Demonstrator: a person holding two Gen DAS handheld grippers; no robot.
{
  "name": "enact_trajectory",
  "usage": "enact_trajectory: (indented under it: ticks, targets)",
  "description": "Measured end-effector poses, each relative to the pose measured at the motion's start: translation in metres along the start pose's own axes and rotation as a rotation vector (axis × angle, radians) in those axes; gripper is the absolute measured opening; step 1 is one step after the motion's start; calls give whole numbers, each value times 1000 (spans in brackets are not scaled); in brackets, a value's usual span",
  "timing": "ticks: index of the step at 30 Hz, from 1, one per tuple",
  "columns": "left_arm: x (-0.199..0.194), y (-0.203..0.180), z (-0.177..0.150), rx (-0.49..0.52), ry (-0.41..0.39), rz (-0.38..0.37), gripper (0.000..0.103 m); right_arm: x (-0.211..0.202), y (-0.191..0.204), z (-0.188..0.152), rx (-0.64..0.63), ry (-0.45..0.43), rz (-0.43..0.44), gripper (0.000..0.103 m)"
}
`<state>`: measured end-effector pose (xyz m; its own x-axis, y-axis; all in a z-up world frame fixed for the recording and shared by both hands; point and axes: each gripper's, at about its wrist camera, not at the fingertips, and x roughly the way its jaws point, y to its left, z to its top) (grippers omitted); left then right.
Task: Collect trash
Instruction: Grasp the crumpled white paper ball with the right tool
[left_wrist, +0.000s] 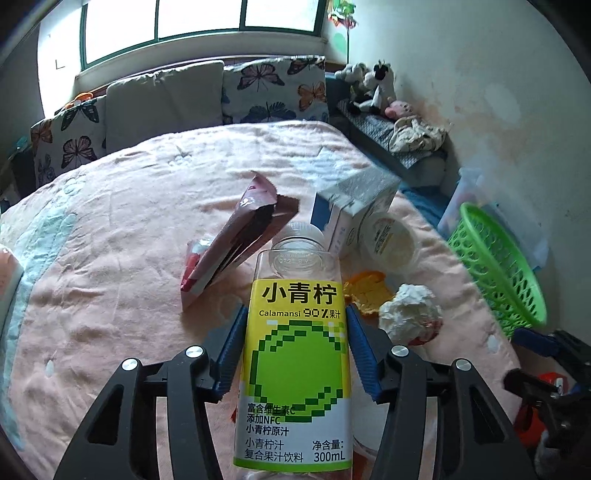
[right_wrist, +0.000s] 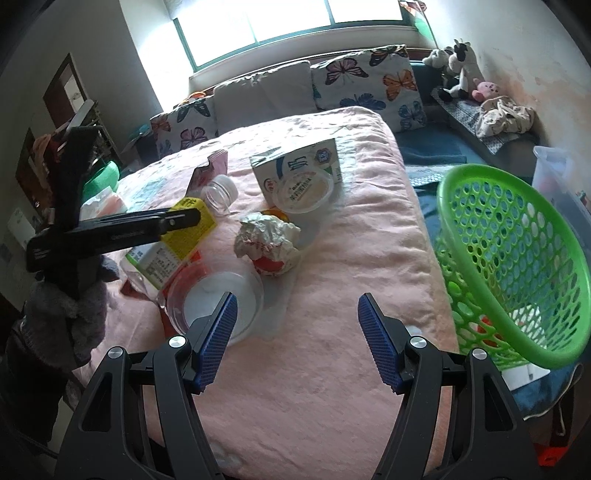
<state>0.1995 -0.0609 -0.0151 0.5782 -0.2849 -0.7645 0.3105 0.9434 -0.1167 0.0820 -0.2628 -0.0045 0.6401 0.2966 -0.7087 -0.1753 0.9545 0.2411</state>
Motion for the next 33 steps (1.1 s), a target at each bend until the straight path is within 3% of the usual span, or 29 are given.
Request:
enact_trajectory:
  ticks: [18,26,33]
  targets:
    - [-75,19,2,-89,-134,-116,52,60,25,29,-31,23,46,68]
    - [-85,21,1,-91,-154,-125,52,87,19,36,6,48,26,55]
    - [-81,20,3,-99,-147,-148,52,70,14,33,6,17,35,50]
